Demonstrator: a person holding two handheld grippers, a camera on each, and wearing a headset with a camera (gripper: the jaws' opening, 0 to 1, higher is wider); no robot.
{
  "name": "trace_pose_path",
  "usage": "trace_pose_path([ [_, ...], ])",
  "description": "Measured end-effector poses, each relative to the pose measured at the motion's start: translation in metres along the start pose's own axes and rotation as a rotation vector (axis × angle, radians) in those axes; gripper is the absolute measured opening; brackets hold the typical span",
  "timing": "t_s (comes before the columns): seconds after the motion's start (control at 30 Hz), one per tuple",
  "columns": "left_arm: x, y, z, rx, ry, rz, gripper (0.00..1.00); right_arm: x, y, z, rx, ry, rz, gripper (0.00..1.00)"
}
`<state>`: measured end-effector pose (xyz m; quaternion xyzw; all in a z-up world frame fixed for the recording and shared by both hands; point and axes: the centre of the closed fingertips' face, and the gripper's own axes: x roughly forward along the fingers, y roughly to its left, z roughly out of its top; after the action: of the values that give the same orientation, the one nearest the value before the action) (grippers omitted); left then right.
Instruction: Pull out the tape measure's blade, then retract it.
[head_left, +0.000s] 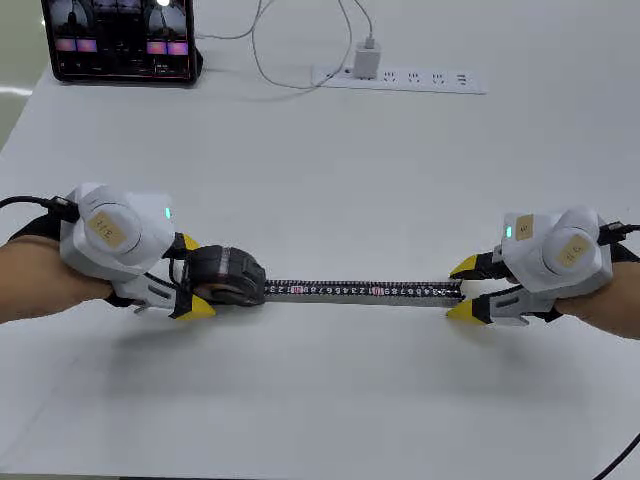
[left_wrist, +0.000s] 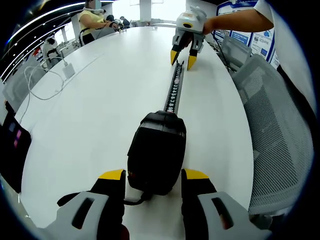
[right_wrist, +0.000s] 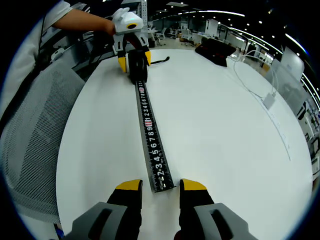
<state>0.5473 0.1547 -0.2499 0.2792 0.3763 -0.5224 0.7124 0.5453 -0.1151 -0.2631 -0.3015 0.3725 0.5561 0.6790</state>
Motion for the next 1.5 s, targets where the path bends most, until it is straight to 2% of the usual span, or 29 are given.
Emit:
trace_pose_path([
  [0.07, -0.002, 0.001, 0.001, -0.011, -0.005, 0.003, 0.43, 0.000, -0.001, 0.001, 0.009, -0.003, -0.005, 0.27],
  [0.17, -0.005, 0.001, 0.001, -0.039, -0.010, 0.013, 0.45, -0.003, 0.001, 0.007, 0.076, -0.046, 0.001, 0.29],
  [0.33, -0.012, 0.001, 0.004, -0.088, -0.048, 0.045, 0.49, -0.007, 0.002, 0.013, 0.131, -0.092, -0.010, 0.35],
  [0.77, -0.030, -0.001, 0.013, -0.184, -0.139, 0.109, 0.55, -0.013, 0.007, 0.017, 0.181, -0.127, -0.077, 0.44],
  [0.9, -0.034, 0.000, 0.014, -0.199, -0.157, 0.132, 0.55, -0.017, 0.007, 0.019, 0.185, -0.143, -0.112, 0.44],
  [0.97, -0.037, -0.001, 0.020, -0.200, -0.187, 0.149, 0.56, -0.020, 0.009, 0.020, 0.193, -0.151, -0.124, 0.45],
  [1.17, -0.041, -0.006, 0.023, -0.204, -0.205, 0.173, 0.57, -0.025, 0.010, 0.020, 0.201, -0.166, -0.163, 0.49],
  [1.5, -0.047, -0.014, 0.020, -0.239, -0.261, 0.225, 0.62, -0.029, 0.012, 0.023, 0.230, -0.205, -0.226, 0.57],
])
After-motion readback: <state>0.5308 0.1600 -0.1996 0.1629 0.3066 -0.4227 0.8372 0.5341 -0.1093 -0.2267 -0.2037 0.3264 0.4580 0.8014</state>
